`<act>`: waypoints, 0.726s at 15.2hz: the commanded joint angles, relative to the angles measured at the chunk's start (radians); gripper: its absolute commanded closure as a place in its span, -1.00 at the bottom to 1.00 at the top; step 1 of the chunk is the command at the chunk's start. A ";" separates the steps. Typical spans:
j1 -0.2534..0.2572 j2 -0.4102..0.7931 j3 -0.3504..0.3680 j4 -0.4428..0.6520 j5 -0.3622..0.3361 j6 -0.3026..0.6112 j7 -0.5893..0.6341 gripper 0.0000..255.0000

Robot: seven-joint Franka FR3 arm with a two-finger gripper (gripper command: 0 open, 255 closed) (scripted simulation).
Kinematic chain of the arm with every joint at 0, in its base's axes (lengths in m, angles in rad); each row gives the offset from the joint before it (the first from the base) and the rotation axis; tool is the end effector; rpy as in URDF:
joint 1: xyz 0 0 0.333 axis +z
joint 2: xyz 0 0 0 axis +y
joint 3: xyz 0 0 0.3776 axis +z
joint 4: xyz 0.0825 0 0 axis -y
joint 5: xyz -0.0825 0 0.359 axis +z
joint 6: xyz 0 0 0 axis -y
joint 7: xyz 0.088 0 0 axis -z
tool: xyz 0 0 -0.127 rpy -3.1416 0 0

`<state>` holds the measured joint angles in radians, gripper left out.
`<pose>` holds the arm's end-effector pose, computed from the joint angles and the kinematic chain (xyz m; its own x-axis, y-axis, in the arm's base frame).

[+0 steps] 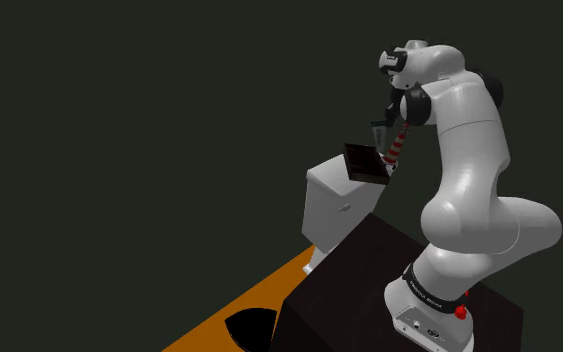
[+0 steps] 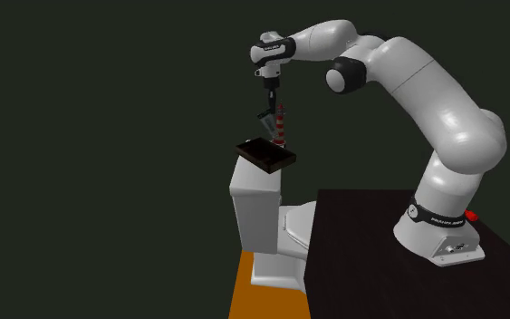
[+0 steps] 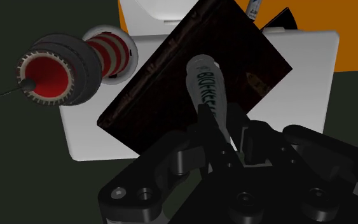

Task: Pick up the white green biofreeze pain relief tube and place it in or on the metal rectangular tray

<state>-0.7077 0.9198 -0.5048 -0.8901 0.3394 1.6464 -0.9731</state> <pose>0.4595 -0.6376 0.3883 0.9885 -0.1154 -0.0974 -0.1194 -0.9922 -0.0363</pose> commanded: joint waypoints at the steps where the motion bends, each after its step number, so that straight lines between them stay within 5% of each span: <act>1: 0.012 -0.008 -0.001 -0.046 0.000 0.035 -0.004 1.00; 11: 0.028 0.020 0.007 -0.137 0.013 0.148 -0.015 1.00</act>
<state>-0.6776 0.9318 -0.4997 -1.0268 0.3500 1.7851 -0.9866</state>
